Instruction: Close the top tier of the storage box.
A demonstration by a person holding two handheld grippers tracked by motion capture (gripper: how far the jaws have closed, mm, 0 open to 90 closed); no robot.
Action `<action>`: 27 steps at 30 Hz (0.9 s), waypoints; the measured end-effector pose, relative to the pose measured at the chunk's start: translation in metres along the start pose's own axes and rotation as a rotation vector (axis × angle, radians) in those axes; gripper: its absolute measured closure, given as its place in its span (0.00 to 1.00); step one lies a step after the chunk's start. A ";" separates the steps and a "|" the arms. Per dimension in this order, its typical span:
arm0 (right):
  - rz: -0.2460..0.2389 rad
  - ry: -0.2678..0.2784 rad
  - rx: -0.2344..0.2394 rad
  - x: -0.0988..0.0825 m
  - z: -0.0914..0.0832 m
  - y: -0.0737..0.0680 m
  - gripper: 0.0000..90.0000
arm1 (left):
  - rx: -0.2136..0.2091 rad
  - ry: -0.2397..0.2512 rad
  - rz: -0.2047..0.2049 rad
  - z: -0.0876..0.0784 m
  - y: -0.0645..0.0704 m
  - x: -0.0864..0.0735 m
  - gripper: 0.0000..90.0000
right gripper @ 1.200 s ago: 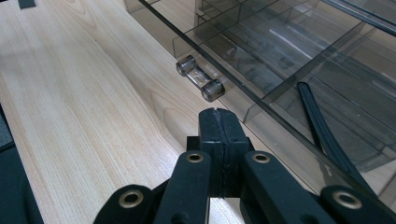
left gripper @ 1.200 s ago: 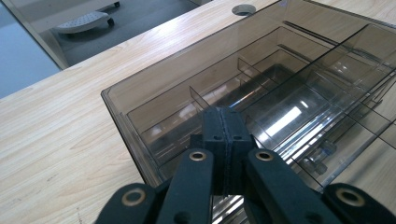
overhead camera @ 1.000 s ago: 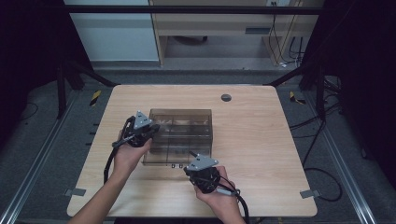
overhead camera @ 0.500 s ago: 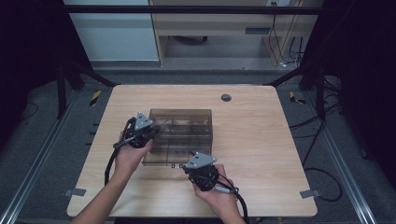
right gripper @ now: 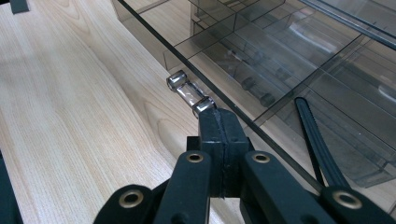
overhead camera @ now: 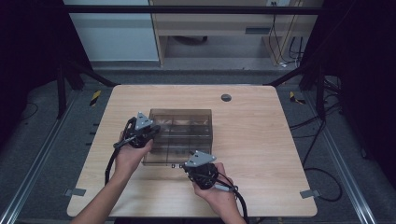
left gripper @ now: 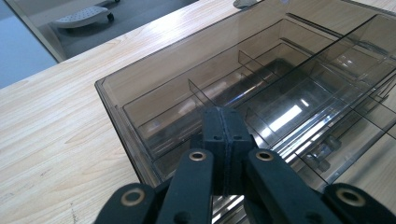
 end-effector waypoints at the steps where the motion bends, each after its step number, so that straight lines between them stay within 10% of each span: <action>1: 0.000 -0.001 0.000 0.000 0.000 0.000 1.00 | -0.001 0.000 -0.002 0.000 0.000 0.000 0.99; 27: 0.004 -0.011 0.005 -0.003 0.003 0.002 1.00 | -0.005 -0.006 0.003 0.000 0.001 0.001 0.99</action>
Point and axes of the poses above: each handheld gripper's, and its own axes: z roughly forward along the jaws, x roughly out of its top, y roughly to its right, the point moved 1 cm from there along z, roughly forward along the jaws, and after that the axes turned 13 degrees about x, right-handed, at the moved point
